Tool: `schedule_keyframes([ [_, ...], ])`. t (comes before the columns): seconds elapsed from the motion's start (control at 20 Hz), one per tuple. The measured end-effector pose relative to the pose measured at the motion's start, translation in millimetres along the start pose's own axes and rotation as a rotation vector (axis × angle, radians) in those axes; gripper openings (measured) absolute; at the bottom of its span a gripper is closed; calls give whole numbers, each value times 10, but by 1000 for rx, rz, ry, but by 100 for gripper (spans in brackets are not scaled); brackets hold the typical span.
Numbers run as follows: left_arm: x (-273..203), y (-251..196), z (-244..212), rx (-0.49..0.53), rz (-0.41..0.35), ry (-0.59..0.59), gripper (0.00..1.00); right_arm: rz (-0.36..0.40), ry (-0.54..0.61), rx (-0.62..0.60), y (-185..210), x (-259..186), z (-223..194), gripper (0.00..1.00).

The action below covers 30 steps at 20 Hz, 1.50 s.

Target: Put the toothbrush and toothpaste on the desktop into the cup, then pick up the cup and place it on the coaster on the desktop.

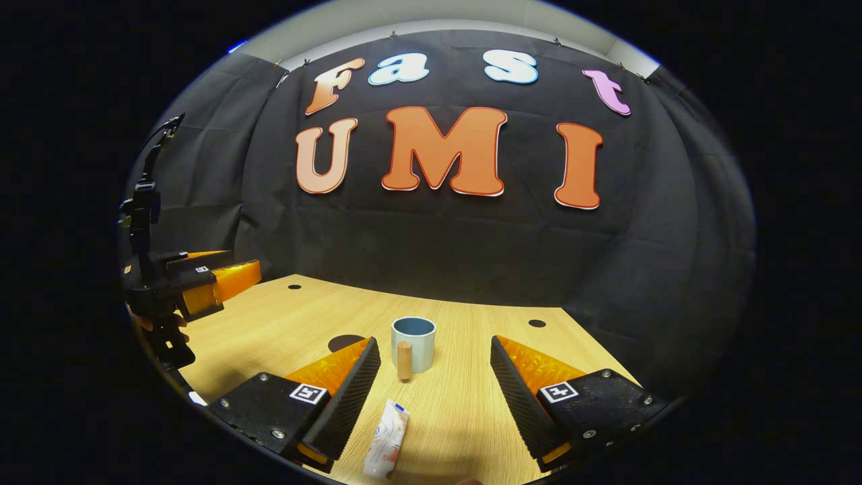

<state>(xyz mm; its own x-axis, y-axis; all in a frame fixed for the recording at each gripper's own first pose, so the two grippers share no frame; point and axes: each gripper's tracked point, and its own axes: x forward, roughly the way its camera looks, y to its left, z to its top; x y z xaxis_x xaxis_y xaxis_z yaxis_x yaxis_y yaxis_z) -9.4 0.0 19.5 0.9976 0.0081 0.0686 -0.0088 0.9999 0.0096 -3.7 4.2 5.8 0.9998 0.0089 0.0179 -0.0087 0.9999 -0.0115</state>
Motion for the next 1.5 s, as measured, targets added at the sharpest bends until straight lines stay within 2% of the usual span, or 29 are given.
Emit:
schedule_keyframes([
  [0.3, 2, -64, -41, -13, -26, 39, 100, 8, 16, 1, -3, -14, -4, 99],
  [0.6, -8, -216, -112, -3, -76, 91, 99, 31, 84, 8, 17, 12, -116, 99],
  [0.8, -16, -352, -375, 2, -113, 184, 100, 68, 204, 22, 110, 39, -395, 96],
  [1.1, -46, -466, -852, 21, -150, 341, 100, 70, 363, 30, 185, 65, -868, 96],
  [1.15, -57, -473, -896, 18, -155, 371, 100, 72, 389, 31, 205, 80, -951, 92],
  [1.5, -201, -580, -1513, 5, -186, 571, 100, 75, 549, 31, 314, 63, -1388, 84],
])
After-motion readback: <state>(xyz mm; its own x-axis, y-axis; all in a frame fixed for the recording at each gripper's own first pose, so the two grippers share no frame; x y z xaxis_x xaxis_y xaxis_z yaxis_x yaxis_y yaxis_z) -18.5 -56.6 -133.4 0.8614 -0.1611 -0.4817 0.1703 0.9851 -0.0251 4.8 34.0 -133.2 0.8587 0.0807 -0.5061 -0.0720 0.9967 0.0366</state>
